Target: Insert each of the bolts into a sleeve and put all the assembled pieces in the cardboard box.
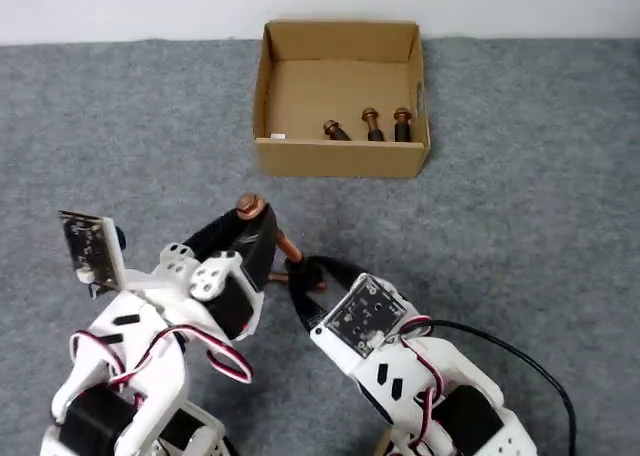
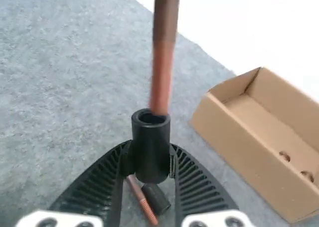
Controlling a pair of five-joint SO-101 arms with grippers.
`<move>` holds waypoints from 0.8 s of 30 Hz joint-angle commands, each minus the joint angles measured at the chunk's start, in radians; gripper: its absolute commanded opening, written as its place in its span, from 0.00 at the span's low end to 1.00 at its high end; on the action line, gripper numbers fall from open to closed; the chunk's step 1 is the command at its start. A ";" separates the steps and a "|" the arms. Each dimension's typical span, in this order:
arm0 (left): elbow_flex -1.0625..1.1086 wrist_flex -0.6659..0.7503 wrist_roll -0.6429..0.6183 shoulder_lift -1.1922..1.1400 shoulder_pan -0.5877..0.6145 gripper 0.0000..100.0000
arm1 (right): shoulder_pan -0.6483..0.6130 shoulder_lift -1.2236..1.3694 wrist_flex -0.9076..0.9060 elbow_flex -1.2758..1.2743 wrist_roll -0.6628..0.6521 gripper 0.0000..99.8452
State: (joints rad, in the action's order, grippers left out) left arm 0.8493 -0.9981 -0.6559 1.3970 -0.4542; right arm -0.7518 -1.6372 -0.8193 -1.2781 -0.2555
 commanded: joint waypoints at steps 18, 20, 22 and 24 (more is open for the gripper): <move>0.162 0.034 0.026 0.009 -0.100 0.02 | -0.002 -0.004 0.039 0.035 -0.035 0.01; 0.171 0.032 0.063 0.009 -0.100 0.07 | -0.001 -0.008 0.039 0.035 -0.035 0.01; 0.168 0.020 0.080 0.009 -0.100 0.15 | -0.001 -0.008 0.039 0.035 -0.035 0.01; 0.148 -0.015 0.081 0.003 -0.104 0.21 | -0.001 -0.008 0.039 0.035 -0.035 0.01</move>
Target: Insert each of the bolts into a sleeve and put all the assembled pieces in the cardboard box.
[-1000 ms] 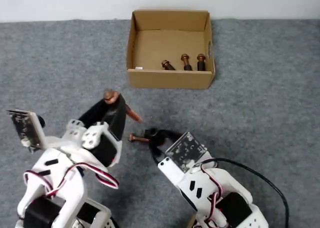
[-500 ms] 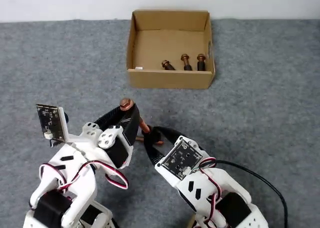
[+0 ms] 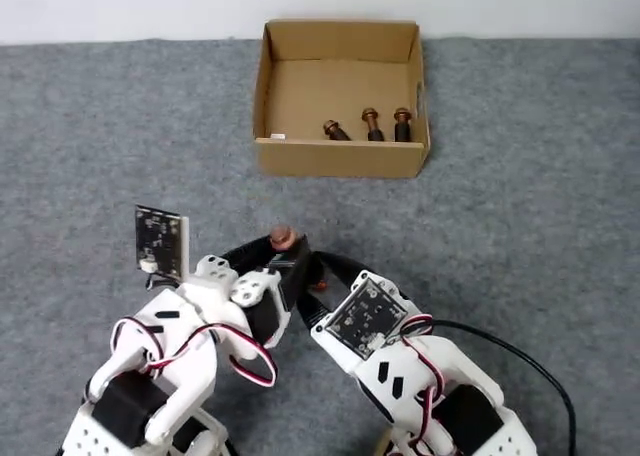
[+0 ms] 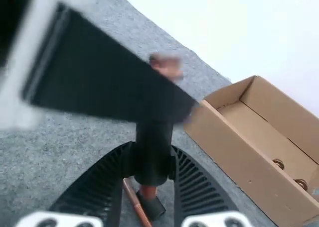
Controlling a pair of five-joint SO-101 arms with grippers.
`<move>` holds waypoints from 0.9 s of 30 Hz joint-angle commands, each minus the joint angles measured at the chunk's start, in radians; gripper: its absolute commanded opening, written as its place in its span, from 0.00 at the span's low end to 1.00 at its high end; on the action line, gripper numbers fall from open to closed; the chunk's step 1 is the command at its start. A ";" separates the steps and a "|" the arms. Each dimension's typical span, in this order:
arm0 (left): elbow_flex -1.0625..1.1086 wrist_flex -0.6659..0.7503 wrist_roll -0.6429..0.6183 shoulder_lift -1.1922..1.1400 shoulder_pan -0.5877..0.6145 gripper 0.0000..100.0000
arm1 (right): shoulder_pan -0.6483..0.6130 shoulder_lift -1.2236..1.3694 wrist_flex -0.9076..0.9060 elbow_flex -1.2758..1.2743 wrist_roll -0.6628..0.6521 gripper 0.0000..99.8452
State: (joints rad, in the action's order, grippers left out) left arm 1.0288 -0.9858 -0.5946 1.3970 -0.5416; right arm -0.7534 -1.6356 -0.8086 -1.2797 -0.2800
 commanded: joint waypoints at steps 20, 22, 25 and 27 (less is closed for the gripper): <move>-0.255 -0.232 0.080 0.002 0.167 0.26 | 0.002 -0.002 0.021 0.035 -0.005 0.01; -0.255 -0.242 0.078 0.002 0.163 0.26 | 0.002 -0.002 0.025 0.035 -0.005 0.01; -0.245 -0.242 0.078 0.008 0.133 0.26 | 0.002 -0.002 0.027 0.037 -0.006 0.01; -0.232 -0.241 0.077 0.008 0.103 0.26 | 0.002 -0.002 0.027 0.037 -0.006 0.01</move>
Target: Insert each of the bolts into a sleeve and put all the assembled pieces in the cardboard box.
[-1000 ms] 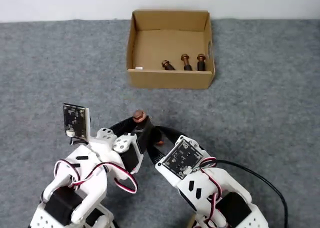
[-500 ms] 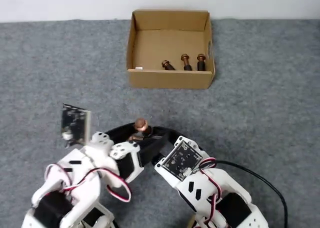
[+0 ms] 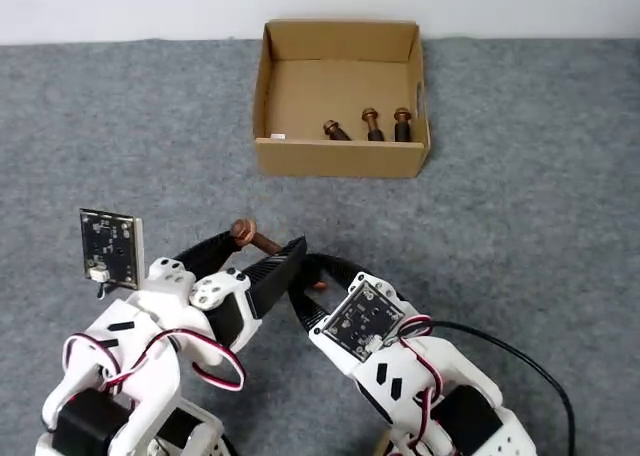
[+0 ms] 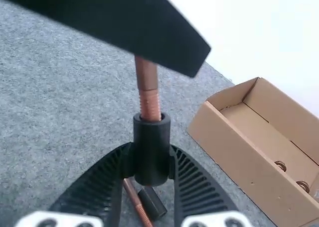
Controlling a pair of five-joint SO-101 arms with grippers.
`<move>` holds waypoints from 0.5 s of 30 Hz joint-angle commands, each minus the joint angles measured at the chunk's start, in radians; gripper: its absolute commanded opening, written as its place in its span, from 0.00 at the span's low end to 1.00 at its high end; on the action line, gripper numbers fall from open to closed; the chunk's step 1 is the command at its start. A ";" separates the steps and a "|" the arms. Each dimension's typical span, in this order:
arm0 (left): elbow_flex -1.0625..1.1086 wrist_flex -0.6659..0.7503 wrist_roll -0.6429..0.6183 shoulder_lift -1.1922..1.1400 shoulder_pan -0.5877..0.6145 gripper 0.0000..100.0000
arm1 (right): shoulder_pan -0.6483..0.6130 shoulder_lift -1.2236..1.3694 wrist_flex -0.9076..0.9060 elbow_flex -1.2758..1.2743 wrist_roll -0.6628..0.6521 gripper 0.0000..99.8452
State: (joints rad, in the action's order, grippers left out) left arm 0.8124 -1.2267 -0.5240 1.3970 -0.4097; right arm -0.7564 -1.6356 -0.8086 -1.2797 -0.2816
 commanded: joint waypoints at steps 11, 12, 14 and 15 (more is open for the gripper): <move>0.131 0.006 -0.041 0.008 -0.110 0.26 | 0.005 -0.004 0.028 0.057 -0.006 0.01; 0.133 0.006 -0.041 0.008 -0.109 0.26 | 0.005 -0.005 0.028 0.057 -0.006 0.01; 0.131 0.006 -0.037 0.008 -0.109 0.26 | 0.005 -0.004 0.027 0.066 -0.006 0.01; 0.131 0.006 -0.037 0.009 -0.109 0.26 | 0.005 -0.004 0.027 0.069 -0.006 0.01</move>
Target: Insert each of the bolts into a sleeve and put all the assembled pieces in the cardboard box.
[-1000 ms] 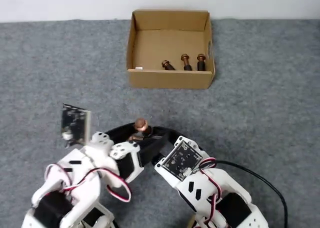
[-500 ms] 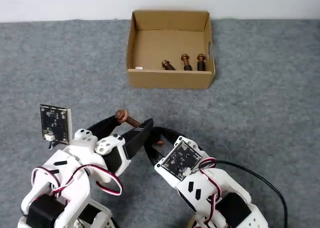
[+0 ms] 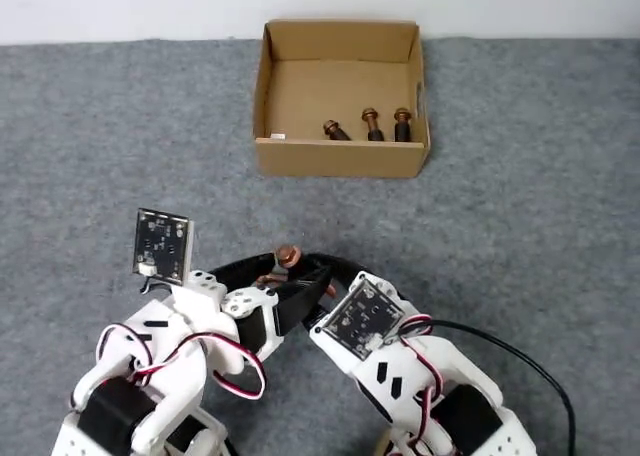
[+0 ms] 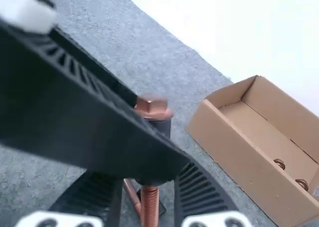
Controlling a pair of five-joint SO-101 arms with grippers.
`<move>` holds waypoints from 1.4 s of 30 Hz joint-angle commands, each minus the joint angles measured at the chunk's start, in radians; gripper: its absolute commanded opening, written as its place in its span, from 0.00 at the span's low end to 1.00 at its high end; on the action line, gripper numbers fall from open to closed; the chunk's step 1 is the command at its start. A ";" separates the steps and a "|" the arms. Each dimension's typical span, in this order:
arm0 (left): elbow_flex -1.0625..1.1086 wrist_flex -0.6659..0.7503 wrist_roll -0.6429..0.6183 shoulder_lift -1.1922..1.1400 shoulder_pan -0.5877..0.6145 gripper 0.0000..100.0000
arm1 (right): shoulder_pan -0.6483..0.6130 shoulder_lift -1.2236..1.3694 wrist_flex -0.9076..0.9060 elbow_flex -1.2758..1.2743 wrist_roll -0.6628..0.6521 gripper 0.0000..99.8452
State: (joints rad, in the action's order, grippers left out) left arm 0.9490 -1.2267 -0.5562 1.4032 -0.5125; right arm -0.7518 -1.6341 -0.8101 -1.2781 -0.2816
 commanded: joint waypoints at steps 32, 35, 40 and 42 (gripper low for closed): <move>0.325 0.109 0.245 0.003 0.548 0.00 | 0.440 0.898 0.030 0.700 0.404 0.01; 0.441 0.207 0.270 0.003 0.549 0.00 | 0.444 1.075 0.030 0.847 0.430 0.01; 0.579 0.310 0.290 0.003 0.545 0.00 | 0.446 1.357 0.030 1.108 0.433 0.01; 0.619 0.341 0.288 0.003 0.548 0.00 | 0.446 1.458 0.030 1.214 0.433 0.01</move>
State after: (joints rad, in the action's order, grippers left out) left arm 1.5382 -0.9505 -0.2770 1.3986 0.0307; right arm -0.3191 -0.2869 -0.8101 -0.2670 0.1419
